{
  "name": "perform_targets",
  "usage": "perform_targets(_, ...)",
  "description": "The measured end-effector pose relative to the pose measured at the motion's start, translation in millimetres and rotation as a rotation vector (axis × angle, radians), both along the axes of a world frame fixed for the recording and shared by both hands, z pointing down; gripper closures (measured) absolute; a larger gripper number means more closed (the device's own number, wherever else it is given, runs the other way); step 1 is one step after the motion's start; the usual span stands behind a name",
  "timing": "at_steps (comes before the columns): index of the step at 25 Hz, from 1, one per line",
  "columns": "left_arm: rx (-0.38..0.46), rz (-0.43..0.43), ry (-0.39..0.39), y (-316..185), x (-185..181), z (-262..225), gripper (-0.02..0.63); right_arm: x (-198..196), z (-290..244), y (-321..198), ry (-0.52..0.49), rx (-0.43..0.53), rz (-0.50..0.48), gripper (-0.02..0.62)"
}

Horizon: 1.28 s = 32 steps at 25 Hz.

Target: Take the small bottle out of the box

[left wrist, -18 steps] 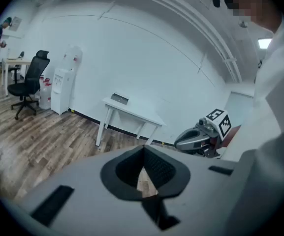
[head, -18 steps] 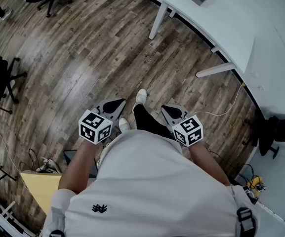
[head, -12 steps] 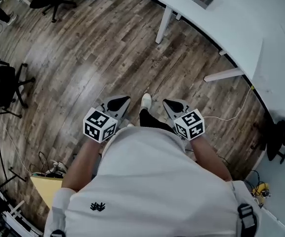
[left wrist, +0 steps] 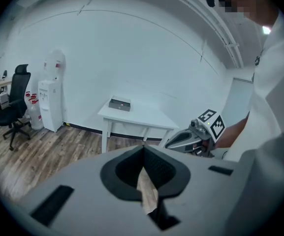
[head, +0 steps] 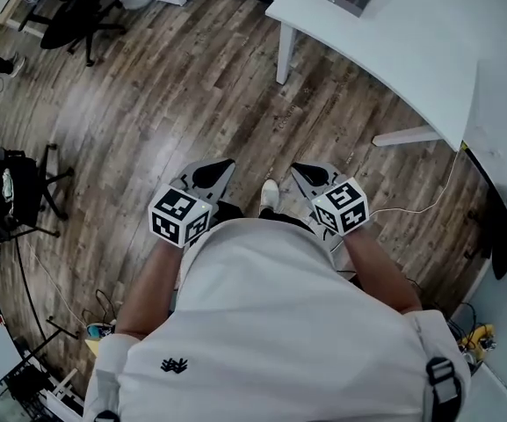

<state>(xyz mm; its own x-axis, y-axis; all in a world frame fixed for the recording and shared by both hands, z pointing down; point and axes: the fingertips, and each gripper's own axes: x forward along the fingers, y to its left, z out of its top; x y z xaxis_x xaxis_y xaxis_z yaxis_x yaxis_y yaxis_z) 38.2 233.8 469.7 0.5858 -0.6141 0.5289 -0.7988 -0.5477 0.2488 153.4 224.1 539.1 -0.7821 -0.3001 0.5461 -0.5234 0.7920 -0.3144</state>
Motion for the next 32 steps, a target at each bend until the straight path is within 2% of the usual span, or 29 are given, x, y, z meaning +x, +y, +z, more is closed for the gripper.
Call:
perform_targets(4,0.003,0.055,0.01,-36.5,3.5,-0.3,0.6,0.7,7.1,-27.3,0.002,-0.033,0.05,0.584)
perform_targets(8,-0.003,0.114,0.032,-76.1,-7.8,7.3,0.6,-4.1,11.6,-61.3,0.015,-0.05,0.141,0.584)
perform_targets(12,0.003,0.173,0.06,-128.5,-23.6,13.4,0.6,-8.9,17.3,-103.2,0.038,-0.072,0.239,0.548)
perform_targets(22,0.023,0.421,0.065,-249.2,-79.8,-0.9,0.598,-36.1,7.9,-228.8,0.094,-0.065,0.509,0.521)
perform_targets(26,-0.02,0.436,0.122,-280.1,-99.2,-2.0,0.598,-38.4,3.2,-269.2,0.102,-0.071,0.573,0.497)
perform_targets(32,0.008,0.399,0.136,-328.1,-106.7,-10.9,0.598,-10.6,-4.3,-342.4,0.127,-0.076,0.615,0.489)
